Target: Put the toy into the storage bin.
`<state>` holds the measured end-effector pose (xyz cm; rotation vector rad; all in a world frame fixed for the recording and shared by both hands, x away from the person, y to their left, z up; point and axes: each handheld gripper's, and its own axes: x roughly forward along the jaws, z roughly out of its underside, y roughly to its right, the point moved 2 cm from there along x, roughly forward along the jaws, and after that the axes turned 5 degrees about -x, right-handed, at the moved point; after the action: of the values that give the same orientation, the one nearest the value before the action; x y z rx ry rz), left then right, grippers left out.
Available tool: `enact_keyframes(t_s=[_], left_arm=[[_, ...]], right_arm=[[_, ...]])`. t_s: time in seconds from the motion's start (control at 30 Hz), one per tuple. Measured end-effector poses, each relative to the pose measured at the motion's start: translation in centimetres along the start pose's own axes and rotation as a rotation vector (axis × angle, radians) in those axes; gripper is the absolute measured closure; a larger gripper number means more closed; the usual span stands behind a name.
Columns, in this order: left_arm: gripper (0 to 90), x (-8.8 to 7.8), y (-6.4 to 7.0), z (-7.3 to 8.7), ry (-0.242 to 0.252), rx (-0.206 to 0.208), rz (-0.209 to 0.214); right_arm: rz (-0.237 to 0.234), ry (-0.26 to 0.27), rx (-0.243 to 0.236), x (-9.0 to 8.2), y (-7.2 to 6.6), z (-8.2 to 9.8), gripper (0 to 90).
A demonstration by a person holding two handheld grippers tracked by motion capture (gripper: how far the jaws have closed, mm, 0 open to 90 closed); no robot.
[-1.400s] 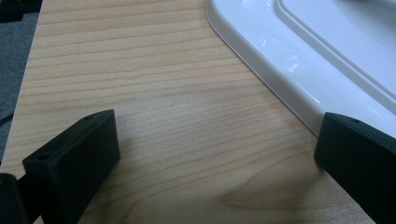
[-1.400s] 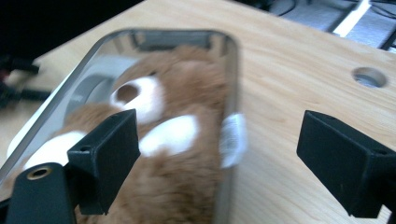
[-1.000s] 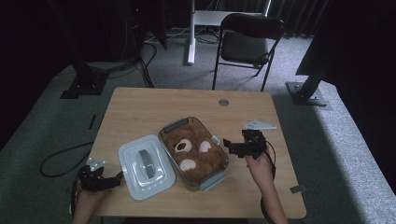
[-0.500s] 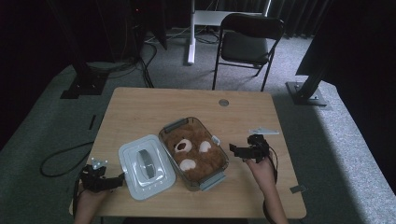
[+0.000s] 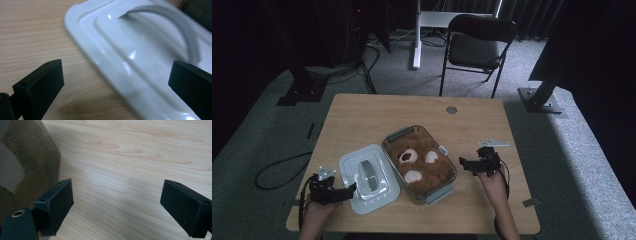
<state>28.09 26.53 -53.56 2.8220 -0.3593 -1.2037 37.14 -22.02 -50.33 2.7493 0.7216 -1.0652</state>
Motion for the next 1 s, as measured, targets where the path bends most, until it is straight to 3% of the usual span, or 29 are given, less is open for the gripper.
enact_keyframes(t_s=[0.33,0.47,0.53,0.63,0.77,1.0], left_arm=[[0.9,1.3,3.4,-1.2,-0.004,0.04,0.035],[0.8,2.8,4.8,-2.3,-0.017,0.053,0.044],[0.8,3.6,5.2,-2.6,-0.029,0.047,0.048],[0.9,4.3,5.4,-2.8,-0.039,0.047,0.043],[4.3,4.9,5.5,-2.9,-0.041,0.039,0.031],[10.1,5.5,5.9,-3.0,-0.045,0.05,0.047]], right_arm=[[0.014,-0.011,0.006,0.0,0.4,0.6,10.6],[0.023,-0.009,0.015,0.0,0.4,0.7,10.5],[0.044,0.013,0.041,-0.2,0.6,0.6,10.6],[0.035,0.036,0.069,-0.5,0.9,0.5,10.6],[0.036,0.031,0.065,-0.5,1.0,0.6,10.6],[0.04,-0.003,0.038,0.2,0.6,0.7,10.6]])
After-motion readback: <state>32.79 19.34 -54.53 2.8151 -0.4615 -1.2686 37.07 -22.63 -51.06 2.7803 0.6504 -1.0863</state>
